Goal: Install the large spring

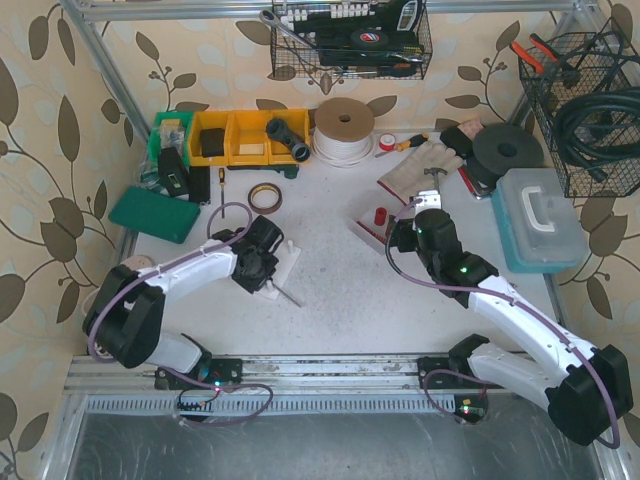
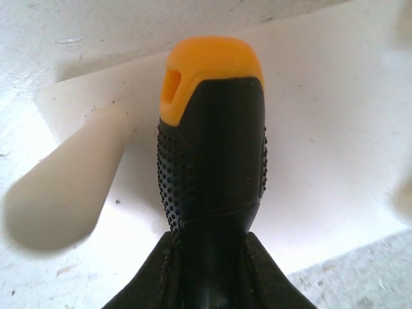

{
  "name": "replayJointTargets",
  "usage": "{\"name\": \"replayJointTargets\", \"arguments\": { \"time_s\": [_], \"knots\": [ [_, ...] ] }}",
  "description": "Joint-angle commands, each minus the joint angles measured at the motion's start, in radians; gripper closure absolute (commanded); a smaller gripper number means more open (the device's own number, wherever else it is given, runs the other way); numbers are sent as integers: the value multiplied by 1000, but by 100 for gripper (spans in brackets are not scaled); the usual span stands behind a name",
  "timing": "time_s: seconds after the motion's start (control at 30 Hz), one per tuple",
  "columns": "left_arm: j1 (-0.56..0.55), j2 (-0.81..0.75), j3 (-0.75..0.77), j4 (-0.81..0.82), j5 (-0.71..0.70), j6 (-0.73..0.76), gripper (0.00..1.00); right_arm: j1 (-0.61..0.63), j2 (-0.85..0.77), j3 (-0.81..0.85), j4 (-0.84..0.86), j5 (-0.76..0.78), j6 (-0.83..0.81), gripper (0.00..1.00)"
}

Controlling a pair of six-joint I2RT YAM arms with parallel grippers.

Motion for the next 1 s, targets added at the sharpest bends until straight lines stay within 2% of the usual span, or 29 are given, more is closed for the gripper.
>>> {"name": "replayJointTargets", "arguments": {
  "time_s": [0.0, 0.17, 0.27, 0.37, 0.47, 0.57, 0.7, 0.8, 0.97],
  "knots": [
    [-14, -113, 62, -83, -28, 21, 100, 5, -8, -5, -8, 21, -8, 12],
    [-13, -204, 127, -88, -179, 108, 100, 6, -8, -9, -5, 23, -8, 12],
    [0, -243, 158, -15, -264, 242, 100, 6, -8, -9, -5, 26, -10, 12],
    [61, -232, 243, 16, -270, 500, 100, 7, -9, -10, -5, 26, -9, 12],
    [102, -209, 347, 50, -221, 942, 100, 7, -9, -11, -5, 28, -9, 12],
    [127, -197, 389, 7, -373, 1127, 100, 6, -9, -12, 0, 21, -8, 12],
    [212, -93, 422, 4, -433, 1376, 100, 6, -9, -13, 5, 13, -7, 12],
    [239, 40, 476, -47, -480, 1485, 100, 6, -17, -15, 6, 10, -7, 12],
    [297, 155, 462, 31, -484, 1561, 100, 8, -22, -23, 13, 11, -6, 12]
  ]
}}
